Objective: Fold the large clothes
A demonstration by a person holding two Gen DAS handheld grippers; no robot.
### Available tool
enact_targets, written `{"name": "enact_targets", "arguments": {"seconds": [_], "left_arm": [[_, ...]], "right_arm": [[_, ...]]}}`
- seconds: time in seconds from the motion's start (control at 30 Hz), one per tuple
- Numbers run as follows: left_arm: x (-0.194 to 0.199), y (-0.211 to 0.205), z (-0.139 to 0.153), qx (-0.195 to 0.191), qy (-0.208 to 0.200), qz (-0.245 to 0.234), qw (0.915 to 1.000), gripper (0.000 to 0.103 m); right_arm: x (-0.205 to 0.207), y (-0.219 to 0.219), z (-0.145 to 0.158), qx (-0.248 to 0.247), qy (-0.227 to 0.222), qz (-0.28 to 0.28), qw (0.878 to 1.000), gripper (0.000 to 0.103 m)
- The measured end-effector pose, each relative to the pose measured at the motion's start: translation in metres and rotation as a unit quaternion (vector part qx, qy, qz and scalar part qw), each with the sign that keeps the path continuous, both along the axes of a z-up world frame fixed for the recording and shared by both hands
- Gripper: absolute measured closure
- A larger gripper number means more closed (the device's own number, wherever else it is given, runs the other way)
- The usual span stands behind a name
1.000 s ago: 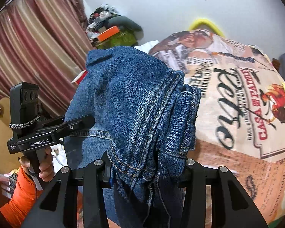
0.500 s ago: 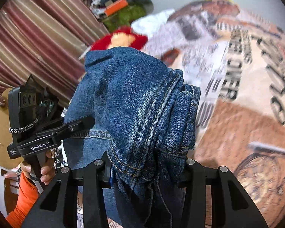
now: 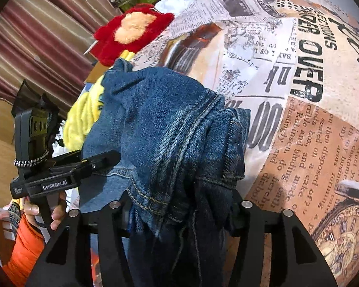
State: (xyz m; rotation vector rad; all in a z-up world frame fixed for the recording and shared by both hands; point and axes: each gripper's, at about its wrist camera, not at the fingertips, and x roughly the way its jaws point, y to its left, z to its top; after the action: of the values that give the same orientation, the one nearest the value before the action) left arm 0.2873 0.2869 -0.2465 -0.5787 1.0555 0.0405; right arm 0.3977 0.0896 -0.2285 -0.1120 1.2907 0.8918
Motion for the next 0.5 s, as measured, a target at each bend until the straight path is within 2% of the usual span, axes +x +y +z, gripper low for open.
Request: {"name": "enact_targets", "arguments": {"seconds": [0.17, 0.37, 0.5], "left_arm": [[-0.012, 0.0, -0.004, -0.006, -0.013, 0.015, 0.9998, 0.035], [-0.03, -0.001, 0.005, 0.013, -0.017, 0.025, 0.9995, 0.036], [-0.048, -0.007, 0.027, 0.062, -0.018, 0.021, 0.9977, 0.036]], "right_arm": [[0.002, -0.011, -0.011, 0.005, 0.017, -0.019, 1.0, 0.03], [-0.003, -0.026, -0.002, 0.006, 0.012, -0.025, 1.0, 0.029], [-0.007, -0.034, 0.015, 0.002, -0.011, -0.02, 1.0, 0.029]]}}
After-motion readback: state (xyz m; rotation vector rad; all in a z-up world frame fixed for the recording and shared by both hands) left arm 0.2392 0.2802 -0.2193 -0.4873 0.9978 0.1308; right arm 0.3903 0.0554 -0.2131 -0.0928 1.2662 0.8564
